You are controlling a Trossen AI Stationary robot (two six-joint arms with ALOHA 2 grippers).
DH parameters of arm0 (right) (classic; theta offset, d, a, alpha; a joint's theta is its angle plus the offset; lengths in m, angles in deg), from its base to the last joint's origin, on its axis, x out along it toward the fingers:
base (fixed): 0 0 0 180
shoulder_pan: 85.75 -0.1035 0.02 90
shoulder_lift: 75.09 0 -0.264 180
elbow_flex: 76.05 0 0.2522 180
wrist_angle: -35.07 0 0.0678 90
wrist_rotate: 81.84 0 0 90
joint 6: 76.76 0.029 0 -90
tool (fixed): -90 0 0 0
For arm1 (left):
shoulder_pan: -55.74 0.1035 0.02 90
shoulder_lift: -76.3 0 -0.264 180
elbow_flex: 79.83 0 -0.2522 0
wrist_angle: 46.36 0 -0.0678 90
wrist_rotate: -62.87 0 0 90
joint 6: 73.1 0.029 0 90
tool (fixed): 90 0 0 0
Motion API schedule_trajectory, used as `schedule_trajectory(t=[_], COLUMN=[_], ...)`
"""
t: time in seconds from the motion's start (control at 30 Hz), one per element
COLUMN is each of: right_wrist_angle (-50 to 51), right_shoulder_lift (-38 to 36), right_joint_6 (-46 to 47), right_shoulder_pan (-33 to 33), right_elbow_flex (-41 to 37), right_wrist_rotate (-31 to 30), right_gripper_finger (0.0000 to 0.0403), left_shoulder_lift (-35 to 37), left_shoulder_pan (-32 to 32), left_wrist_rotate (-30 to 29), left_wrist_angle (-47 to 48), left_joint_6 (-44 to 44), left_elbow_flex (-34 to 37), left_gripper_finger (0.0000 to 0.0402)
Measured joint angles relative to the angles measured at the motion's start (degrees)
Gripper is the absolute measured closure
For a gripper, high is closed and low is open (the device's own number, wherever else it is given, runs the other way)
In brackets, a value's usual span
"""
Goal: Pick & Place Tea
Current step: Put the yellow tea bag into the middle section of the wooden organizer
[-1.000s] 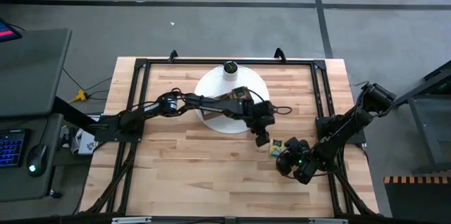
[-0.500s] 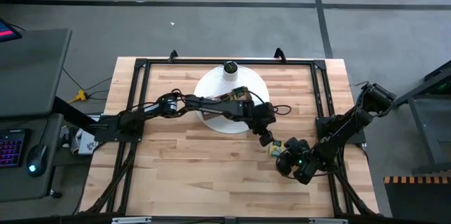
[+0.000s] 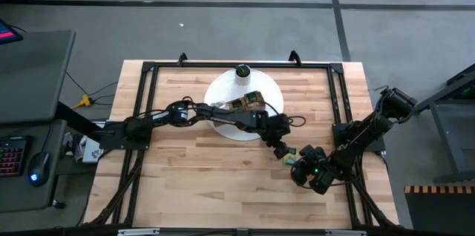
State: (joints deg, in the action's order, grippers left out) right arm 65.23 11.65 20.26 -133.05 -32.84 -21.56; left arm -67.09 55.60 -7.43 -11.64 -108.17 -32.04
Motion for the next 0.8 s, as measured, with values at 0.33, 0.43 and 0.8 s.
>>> schedule_trajectory(t=[0.33,0.43,0.8], right_wrist_angle=[-0.3,-0.7,-1.0], right_shoulder_lift=[0.0,0.0,0.0], right_joint_6=[-0.1,-0.8,-1.1], right_shoulder_pan=[0.0,0.0,0.0], right_elbow_flex=[0.0,0.0,0.0], right_wrist_rotate=[-0.4,-0.5,-0.5], right_gripper_finger=[0.0403,0.0403,0.0403], left_shoulder_lift=[0.0,0.0,0.0], left_shoulder_pan=[-0.3,-0.3,-0.3], left_wrist_rotate=[-1.1,-1.2,-2.3], left_wrist_angle=[-2.3,-3.6,-5.9], left_joint_6=[-3.3,-4.7,-8.7], left_elbow_flex=[0.0,0.0,0.0], left_gripper_finger=[0.0204,0.0204,0.0204])
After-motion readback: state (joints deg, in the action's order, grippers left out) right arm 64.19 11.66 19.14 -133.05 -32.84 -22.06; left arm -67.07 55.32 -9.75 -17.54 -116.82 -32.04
